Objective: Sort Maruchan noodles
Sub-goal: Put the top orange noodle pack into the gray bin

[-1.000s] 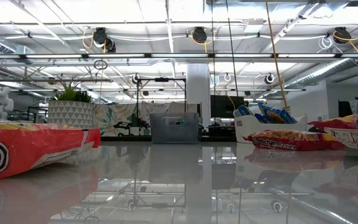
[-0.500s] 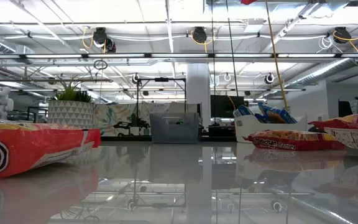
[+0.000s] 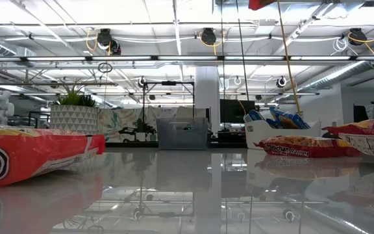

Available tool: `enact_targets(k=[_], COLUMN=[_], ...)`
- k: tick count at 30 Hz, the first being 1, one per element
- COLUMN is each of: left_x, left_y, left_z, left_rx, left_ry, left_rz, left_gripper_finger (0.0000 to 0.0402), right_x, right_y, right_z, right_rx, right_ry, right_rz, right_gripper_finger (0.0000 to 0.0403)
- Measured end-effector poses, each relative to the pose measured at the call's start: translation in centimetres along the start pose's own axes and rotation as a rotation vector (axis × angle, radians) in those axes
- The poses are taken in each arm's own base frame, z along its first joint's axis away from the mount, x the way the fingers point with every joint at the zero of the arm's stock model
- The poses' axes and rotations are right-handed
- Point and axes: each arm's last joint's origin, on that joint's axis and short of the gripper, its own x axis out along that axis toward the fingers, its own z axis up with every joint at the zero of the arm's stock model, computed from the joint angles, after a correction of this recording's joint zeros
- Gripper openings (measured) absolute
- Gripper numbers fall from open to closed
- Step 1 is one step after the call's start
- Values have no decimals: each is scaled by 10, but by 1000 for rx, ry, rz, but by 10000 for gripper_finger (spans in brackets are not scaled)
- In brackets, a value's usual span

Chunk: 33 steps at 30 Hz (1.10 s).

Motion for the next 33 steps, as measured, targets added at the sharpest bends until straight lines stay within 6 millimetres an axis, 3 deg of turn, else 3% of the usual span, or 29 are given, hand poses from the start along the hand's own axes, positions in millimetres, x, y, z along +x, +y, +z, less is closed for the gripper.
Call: enact_targets(k=[6, 10, 13, 20, 23, 26, 33], left_x=[-1, -5, -11, -22, -24, -26, -27], left_y=[-2, -3, -4, 1, 4, 6, 8], left_z=[-2, -1, 0, 11, 16, 19, 21], left_rx=[32, 28, 19, -76, -145, -176, -207], left_ry=[-11, -21, -29, -56, -71, -82, -77], left_rz=[-37, -49, -55, -31, -30, -33, -18], left_gripper_finger=[97, 107, 142, 264, 292, 300, 301], right_x=[-4, -7, -10, -18, -24, -33, -58], right_y=[4, 6, 9, 14, 15, 12, -3], right_z=[2, 4, 5, 8, 9, 12, 17], right_rx=[-2, 16, 7, -20, -46, -58, -14], right_ry=[-13, -28, -38, -64, -87, -79, -25], right_rz=[16, 24, 33, 59, 79, 112, 388], right_gripper_finger=[122, 109, 110, 109, 108, 108, 109])
